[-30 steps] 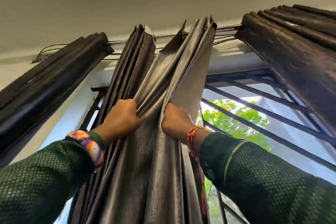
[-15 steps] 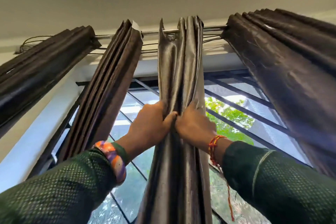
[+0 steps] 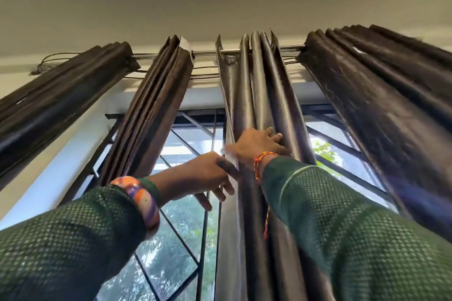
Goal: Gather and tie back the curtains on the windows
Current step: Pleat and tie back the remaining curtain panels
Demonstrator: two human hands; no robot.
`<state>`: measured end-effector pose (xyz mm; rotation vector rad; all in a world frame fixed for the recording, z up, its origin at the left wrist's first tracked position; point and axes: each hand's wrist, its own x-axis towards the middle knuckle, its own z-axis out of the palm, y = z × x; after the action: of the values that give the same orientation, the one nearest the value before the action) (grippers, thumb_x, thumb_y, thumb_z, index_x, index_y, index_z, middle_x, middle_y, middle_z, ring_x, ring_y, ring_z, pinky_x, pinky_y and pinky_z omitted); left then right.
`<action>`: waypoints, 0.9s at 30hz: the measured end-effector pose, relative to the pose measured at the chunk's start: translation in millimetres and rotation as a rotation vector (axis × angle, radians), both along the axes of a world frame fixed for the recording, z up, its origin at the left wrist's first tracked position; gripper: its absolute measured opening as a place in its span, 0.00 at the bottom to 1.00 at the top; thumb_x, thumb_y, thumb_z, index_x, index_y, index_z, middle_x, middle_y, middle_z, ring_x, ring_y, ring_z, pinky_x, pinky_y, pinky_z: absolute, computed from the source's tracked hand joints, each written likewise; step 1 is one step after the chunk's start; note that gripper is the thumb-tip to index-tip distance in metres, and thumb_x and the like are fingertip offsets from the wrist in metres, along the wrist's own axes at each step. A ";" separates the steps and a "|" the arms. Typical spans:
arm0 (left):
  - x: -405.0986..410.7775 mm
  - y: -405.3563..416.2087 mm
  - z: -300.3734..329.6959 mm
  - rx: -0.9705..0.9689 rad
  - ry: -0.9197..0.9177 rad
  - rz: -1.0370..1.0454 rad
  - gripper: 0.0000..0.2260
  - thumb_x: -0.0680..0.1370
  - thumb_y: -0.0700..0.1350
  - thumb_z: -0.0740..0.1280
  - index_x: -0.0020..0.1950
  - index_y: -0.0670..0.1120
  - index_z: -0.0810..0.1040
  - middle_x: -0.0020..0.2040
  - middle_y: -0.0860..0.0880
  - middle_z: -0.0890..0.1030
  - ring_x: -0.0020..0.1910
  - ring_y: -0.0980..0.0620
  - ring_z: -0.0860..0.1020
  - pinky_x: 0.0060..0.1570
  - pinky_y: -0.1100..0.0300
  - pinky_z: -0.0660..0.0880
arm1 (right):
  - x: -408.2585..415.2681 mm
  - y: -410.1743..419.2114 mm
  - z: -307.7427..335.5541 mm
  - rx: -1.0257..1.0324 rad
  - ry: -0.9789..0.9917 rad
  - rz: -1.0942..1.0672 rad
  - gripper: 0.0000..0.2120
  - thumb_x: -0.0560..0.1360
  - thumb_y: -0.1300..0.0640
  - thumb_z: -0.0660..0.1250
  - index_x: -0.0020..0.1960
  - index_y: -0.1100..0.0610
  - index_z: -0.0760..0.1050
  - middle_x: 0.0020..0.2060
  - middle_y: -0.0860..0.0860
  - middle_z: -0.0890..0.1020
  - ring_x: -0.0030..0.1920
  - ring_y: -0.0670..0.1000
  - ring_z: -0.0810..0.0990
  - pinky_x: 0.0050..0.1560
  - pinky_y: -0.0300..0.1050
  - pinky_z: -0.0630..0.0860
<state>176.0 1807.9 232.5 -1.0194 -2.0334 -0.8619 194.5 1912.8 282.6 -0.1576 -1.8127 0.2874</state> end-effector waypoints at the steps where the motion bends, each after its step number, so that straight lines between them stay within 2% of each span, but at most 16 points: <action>1: 1.2 -1.1 0.6 -0.023 -0.001 0.034 0.15 0.77 0.33 0.56 0.54 0.43 0.79 0.42 0.46 0.81 0.36 0.52 0.79 0.33 0.54 0.79 | -1.5 3.4 1.5 -0.023 -0.005 -0.029 0.33 0.71 0.42 0.66 0.72 0.55 0.64 0.76 0.62 0.52 0.74 0.67 0.50 0.64 0.76 0.57; 6: 11.5 -3.6 7.7 0.022 0.069 0.127 0.10 0.77 0.35 0.61 0.51 0.42 0.81 0.40 0.48 0.81 0.36 0.53 0.79 0.28 0.59 0.78 | 0.1 34.4 -0.3 -0.020 -0.024 -0.195 0.25 0.75 0.54 0.62 0.71 0.54 0.66 0.74 0.60 0.58 0.72 0.67 0.56 0.64 0.72 0.61; 8: 14.5 -3.3 13.0 0.085 0.113 0.132 0.10 0.76 0.36 0.61 0.53 0.41 0.80 0.44 0.45 0.81 0.40 0.50 0.80 0.26 0.61 0.78 | 3.1 47.4 -0.3 -0.004 0.008 -0.219 0.23 0.74 0.56 0.62 0.69 0.54 0.67 0.73 0.61 0.60 0.71 0.67 0.60 0.65 0.70 0.61; 11: 17.3 -0.4 20.6 0.183 0.130 0.128 0.11 0.77 0.38 0.60 0.56 0.39 0.77 0.52 0.39 0.80 0.46 0.46 0.80 0.23 0.62 0.77 | 9.3 57.7 2.0 0.039 0.099 -0.155 0.26 0.74 0.50 0.63 0.70 0.51 0.63 0.73 0.62 0.57 0.71 0.67 0.59 0.66 0.66 0.61; 13: 20.9 2.9 23.7 0.189 0.083 0.117 0.12 0.77 0.38 0.60 0.59 0.37 0.75 0.54 0.39 0.79 0.46 0.46 0.79 0.25 0.60 0.78 | 14.3 57.4 3.6 0.091 0.143 -0.091 0.27 0.75 0.40 0.60 0.72 0.48 0.62 0.75 0.61 0.52 0.74 0.65 0.53 0.67 0.67 0.58; 17: 27.2 5.5 19.7 0.067 -0.056 0.149 0.13 0.78 0.38 0.59 0.62 0.38 0.74 0.61 0.42 0.75 0.53 0.46 0.77 0.37 0.53 0.81 | 16.1 35.9 5.4 0.208 0.099 -0.071 0.36 0.74 0.30 0.48 0.70 0.53 0.68 0.77 0.56 0.50 0.76 0.60 0.40 0.67 0.73 0.45; 20: 24.5 4.4 10.8 -0.105 -0.141 0.154 0.17 0.79 0.34 0.56 0.65 0.44 0.73 0.66 0.46 0.73 0.60 0.46 0.75 0.46 0.49 0.80 | 5.9 15.4 5.0 0.341 0.029 -0.162 0.39 0.74 0.30 0.48 0.71 0.57 0.66 0.77 0.56 0.52 0.76 0.55 0.38 0.67 0.72 0.35; 23: 25.1 -0.2 3.9 -0.230 -0.165 0.152 0.18 0.78 0.31 0.56 0.62 0.44 0.76 0.65 0.46 0.74 0.61 0.47 0.76 0.45 0.50 0.80 | -7.5 4.3 5.9 0.337 -0.027 -0.205 0.30 0.75 0.37 0.57 0.70 0.55 0.68 0.75 0.56 0.60 0.77 0.56 0.42 0.67 0.72 0.36; 25: 26.9 -5.2 5.5 -0.234 -0.133 0.200 0.17 0.77 0.31 0.57 0.60 0.43 0.78 0.63 0.44 0.76 0.60 0.47 0.77 0.44 0.51 0.80 | -12.4 2.3 4.2 0.328 -0.003 -0.215 0.20 0.76 0.48 0.59 0.65 0.55 0.71 0.70 0.55 0.70 0.77 0.56 0.48 0.67 0.73 0.39; 27: 29.3 -13.1 9.5 -0.195 -0.084 0.239 0.15 0.77 0.32 0.58 0.59 0.42 0.78 0.60 0.43 0.78 0.57 0.46 0.78 0.43 0.51 0.79 | -14.5 2.6 0.8 0.334 0.045 -0.197 0.16 0.76 0.58 0.58 0.62 0.57 0.72 0.65 0.56 0.74 0.75 0.56 0.56 0.68 0.71 0.40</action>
<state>205.3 1794.9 242.0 -0.8306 -2.2900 -0.5995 180.0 1915.4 283.4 -0.0921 -1.7581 -0.1503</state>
